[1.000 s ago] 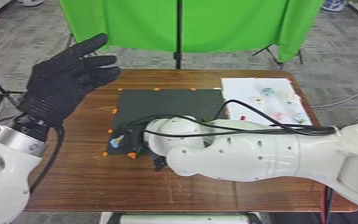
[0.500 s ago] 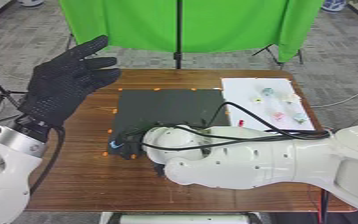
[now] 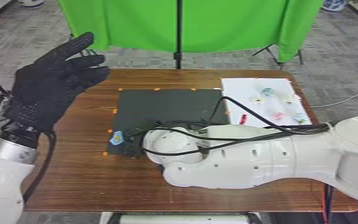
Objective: Arrange flowers
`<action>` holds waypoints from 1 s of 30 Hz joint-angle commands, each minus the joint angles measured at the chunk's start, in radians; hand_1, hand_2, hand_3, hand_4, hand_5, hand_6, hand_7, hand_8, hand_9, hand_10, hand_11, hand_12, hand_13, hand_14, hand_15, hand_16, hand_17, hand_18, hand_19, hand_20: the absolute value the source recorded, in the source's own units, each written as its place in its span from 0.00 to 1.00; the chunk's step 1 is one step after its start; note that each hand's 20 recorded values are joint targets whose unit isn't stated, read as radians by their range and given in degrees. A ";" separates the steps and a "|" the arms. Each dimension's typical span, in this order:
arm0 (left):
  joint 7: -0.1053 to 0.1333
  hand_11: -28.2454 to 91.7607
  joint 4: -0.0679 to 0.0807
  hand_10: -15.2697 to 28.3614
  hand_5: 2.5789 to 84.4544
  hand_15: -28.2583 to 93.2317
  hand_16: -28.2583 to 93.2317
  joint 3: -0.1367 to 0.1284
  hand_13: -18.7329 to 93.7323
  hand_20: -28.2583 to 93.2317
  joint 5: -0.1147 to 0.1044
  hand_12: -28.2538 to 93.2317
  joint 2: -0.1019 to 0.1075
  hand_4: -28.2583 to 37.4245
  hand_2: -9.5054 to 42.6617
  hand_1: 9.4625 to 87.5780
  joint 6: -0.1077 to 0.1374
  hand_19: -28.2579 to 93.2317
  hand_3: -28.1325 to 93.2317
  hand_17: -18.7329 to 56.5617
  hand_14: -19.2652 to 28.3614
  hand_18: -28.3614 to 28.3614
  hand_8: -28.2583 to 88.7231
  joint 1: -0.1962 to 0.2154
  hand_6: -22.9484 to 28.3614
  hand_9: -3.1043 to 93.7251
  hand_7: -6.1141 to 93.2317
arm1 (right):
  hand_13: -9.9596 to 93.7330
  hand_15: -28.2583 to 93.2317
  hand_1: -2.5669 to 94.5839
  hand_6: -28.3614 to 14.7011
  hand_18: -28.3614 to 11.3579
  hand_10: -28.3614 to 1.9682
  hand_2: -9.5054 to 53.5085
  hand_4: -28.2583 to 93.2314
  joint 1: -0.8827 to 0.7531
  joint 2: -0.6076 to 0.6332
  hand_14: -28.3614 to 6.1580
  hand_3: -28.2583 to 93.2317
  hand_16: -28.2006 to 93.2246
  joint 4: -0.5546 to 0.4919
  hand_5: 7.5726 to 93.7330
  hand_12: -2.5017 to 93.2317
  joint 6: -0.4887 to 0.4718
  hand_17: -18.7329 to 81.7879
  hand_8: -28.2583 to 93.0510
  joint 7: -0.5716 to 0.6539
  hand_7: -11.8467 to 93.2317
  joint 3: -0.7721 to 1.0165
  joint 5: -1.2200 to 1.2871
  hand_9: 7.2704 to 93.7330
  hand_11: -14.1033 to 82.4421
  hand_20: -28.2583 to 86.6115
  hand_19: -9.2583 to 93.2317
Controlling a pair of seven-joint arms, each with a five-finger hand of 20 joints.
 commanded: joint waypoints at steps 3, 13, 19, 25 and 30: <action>0.004 0.48 -0.039 0.85 0.35 0.65 0.15 -0.061 0.35 0.36 0.004 0.33 -0.029 0.05 0.34 0.18 0.039 0.73 0.85 0.12 1.00 1.00 0.15 0.112 0.60 0.33 0.22 | 0.88 0.92 0.20 0.70 0.07 0.46 0.31 0.04 0.086 0.054 0.54 0.95 0.39 -0.087 0.46 0.22 0.462 0.47 0.14 -0.106 0.23 -0.057 0.047 0.91 0.68 0.44 0.85; 0.057 0.48 -0.078 0.85 0.35 0.65 0.15 -0.198 0.35 0.36 -0.011 0.33 -0.092 0.05 0.34 0.18 0.103 0.73 0.85 0.12 1.00 1.00 0.15 0.329 0.60 0.33 0.22 | 0.83 0.83 0.20 0.67 0.05 0.42 0.29 0.04 0.015 0.290 0.49 0.93 0.37 -0.222 0.46 0.21 0.607 0.45 0.14 -0.048 0.23 0.047 -0.007 0.87 0.54 0.43 0.82; 0.079 0.47 -0.084 0.85 0.35 0.65 0.15 -0.241 0.35 0.36 -0.018 0.33 -0.136 0.04 0.34 0.18 0.119 0.73 0.85 0.12 1.00 0.99 0.15 0.409 0.60 0.33 0.22 | 0.79 0.76 0.20 0.63 0.04 0.34 0.29 0.04 -0.211 0.471 0.40 0.92 0.35 -0.258 0.46 0.19 0.592 0.44 0.14 0.049 0.22 0.295 -0.028 0.80 0.43 0.41 0.80; 0.099 0.47 -0.082 0.84 0.35 0.65 0.16 -0.253 0.35 0.36 -0.028 0.33 -0.166 0.04 0.34 0.17 0.143 0.72 0.85 0.12 1.00 0.99 0.15 0.445 0.60 0.33 0.22 | 0.78 0.75 0.20 0.61 0.02 0.30 0.29 0.04 -0.422 0.590 0.38 0.92 0.34 -0.271 0.46 0.19 0.615 0.44 0.14 0.114 0.22 0.528 -0.060 0.78 0.40 0.40 0.80; 0.097 0.47 -0.079 0.84 0.34 0.64 0.16 -0.249 0.35 0.36 -0.033 0.33 -0.176 0.03 0.34 0.17 0.155 0.72 0.85 0.12 1.00 0.99 0.15 0.442 0.59 0.33 0.22 | 0.77 0.74 0.20 0.60 0.02 0.29 0.29 0.05 -0.591 0.652 0.37 0.91 0.34 -0.242 0.46 0.18 0.625 0.43 0.14 0.172 0.22 0.734 -0.073 0.75 0.38 0.39 0.81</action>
